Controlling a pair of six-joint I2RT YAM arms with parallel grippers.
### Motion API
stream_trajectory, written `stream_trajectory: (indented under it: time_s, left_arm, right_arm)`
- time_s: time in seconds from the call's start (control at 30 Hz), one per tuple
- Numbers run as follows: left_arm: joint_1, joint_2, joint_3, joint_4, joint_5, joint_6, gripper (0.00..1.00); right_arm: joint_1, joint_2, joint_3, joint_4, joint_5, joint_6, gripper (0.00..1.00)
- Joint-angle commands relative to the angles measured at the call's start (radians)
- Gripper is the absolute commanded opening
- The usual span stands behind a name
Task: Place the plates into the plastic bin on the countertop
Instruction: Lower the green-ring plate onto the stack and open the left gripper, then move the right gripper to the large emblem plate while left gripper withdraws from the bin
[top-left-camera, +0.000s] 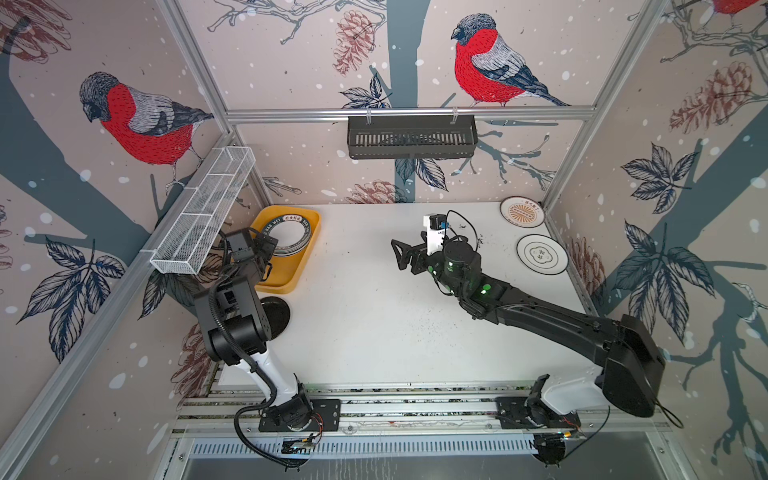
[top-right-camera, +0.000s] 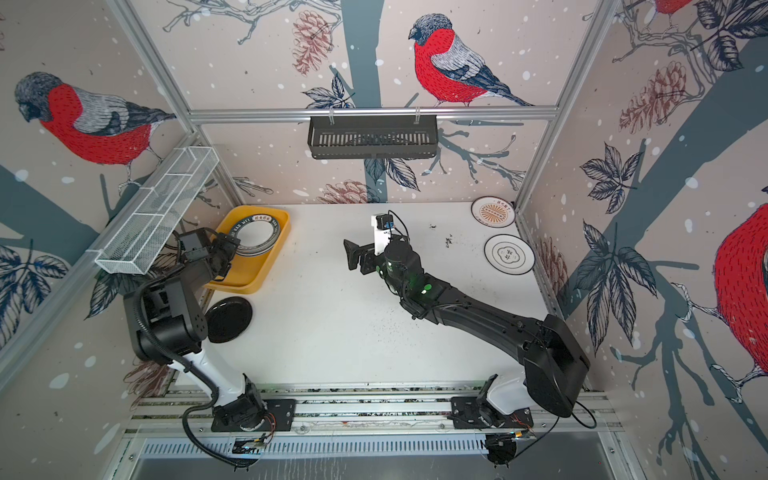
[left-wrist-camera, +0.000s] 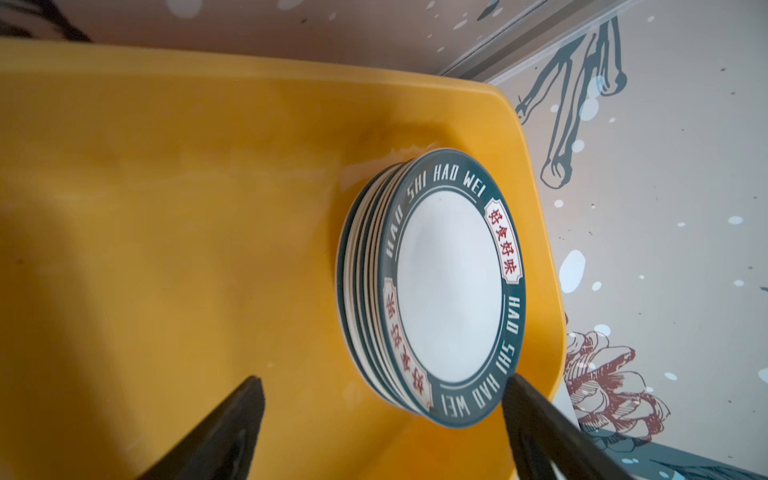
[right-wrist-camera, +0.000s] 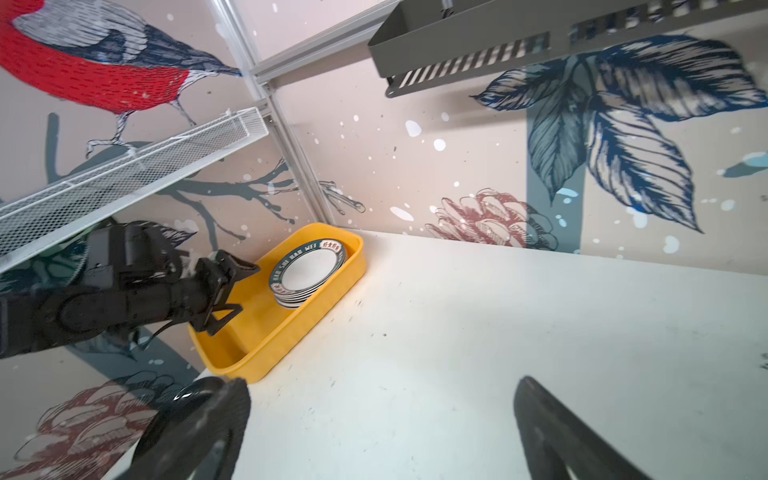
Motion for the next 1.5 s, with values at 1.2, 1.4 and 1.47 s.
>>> stream_trajectory:
  time_s: [1.2, 1.4, 1.47]
  left_arm:
    - [-0.750, -0.147, -0.069, 0.285, 0.301, 0.248, 0.96]
    - [-0.874, -0.027, 0.018, 0.312, 0.330, 0.228, 0.96]
    - [-0.905, 0.007, 0.051, 0.304, 0.337, 0.229, 0.96]
  right_arm:
    - [-0.919, -0.106, -0.248, -0.092, -0.070, 0.250, 1.00]
    - [-1.111, -0.006, -0.245, -0.029, -0.152, 0.226, 1.00]
    - [-1.175, 0.048, -0.217, -0.034, -0.218, 0.212, 1.00]
